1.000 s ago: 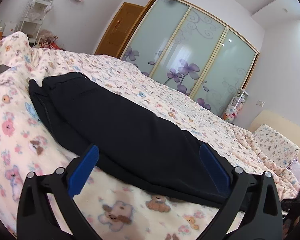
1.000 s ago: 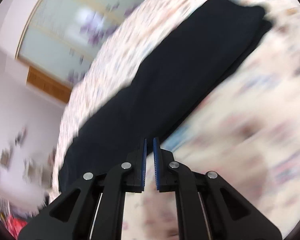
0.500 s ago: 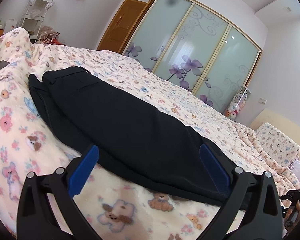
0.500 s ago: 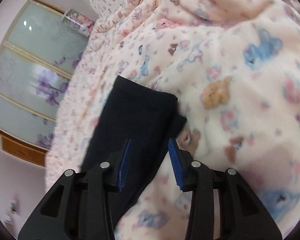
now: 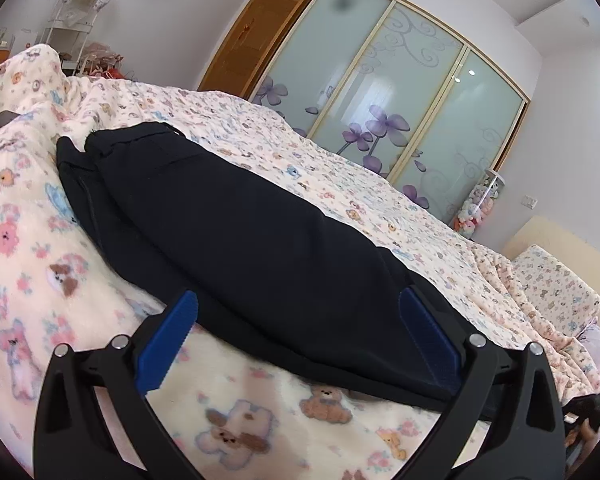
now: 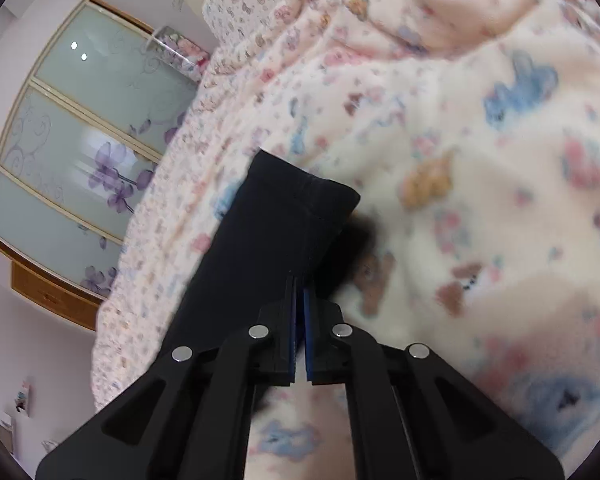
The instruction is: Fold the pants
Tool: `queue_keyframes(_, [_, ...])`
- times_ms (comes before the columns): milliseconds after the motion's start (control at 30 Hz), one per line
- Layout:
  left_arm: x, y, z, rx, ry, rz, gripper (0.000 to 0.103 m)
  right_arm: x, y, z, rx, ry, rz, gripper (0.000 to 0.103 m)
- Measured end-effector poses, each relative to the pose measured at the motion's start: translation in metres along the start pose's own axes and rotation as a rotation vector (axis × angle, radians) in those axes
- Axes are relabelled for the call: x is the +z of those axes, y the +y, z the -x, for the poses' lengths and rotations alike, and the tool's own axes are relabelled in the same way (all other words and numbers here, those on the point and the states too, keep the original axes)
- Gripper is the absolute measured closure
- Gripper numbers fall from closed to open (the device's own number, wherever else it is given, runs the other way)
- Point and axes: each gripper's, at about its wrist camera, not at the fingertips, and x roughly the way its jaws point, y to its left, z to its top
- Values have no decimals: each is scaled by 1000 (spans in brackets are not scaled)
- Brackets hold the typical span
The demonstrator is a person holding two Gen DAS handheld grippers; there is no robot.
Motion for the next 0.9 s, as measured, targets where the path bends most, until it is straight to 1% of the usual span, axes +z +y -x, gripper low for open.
queue_keyframes(67, [8, 3, 5, -22, 25, 13, 2, 0, -6, -12, -19, 33, -10, 98])
queue_keyframes(100, [16, 6, 10, -52, 33, 18, 2, -1, -8, -11, -12, 32, -12, 98])
queue_keyframes(167, [33, 17, 20, -69, 38, 19, 2, -4, -6, -3, 13, -13, 32, 95])
queue_keyframes(233, [48, 27, 23, -70, 62, 12, 2, -9, -4, 3, 49, -56, 64, 82])
queue_keyframes(267, [59, 37, 23, -60, 69, 27, 2, -11, -4, 5, 63, -67, 68, 78])
queue_keyframes(300, [68, 47, 22, -63, 75, 48, 2, -12, -3, 6, 79, -79, 72, 67])
queue_keyframes(333, [79, 61, 17, -68, 97, 94, 2, -14, -2, 9, 99, -93, 81, 58])
queue_keyframes(367, [86, 71, 13, -74, 115, 136, 2, -15, 2, 11, 105, -104, 100, 54])
queue_keyframes(433, [97, 94, -3, -130, 169, 246, 2, -19, 11, 13, 87, -125, 155, 48])
queue_keyframes(467, [100, 106, -16, -167, 222, 315, 2, -19, 14, 12, 83, -130, 167, 46])
queue_keyframes(500, [101, 114, -28, -181, 268, 362, 2, -20, 16, 11, 80, -131, 177, 45])
queue_keyframes(567, [98, 124, -47, -190, 340, 428, 2, -19, 18, 9, 72, -132, 189, 45])
queue_keyframes(633, [89, 133, -64, -185, 389, 480, 3, -19, 18, 8, 75, -130, 186, 45])
queue_keyframes(767, [88, 136, -79, -152, 390, 473, 4, -21, 19, 8, 71, -130, 188, 44])
queue_keyframes(833, [89, 140, -86, -127, 393, 507, 6, -21, 21, 7, 71, -129, 195, 43])
queue_keyframes(900, [93, 145, -92, -99, 375, 538, 9, -22, 22, 5, 71, -129, 203, 42])
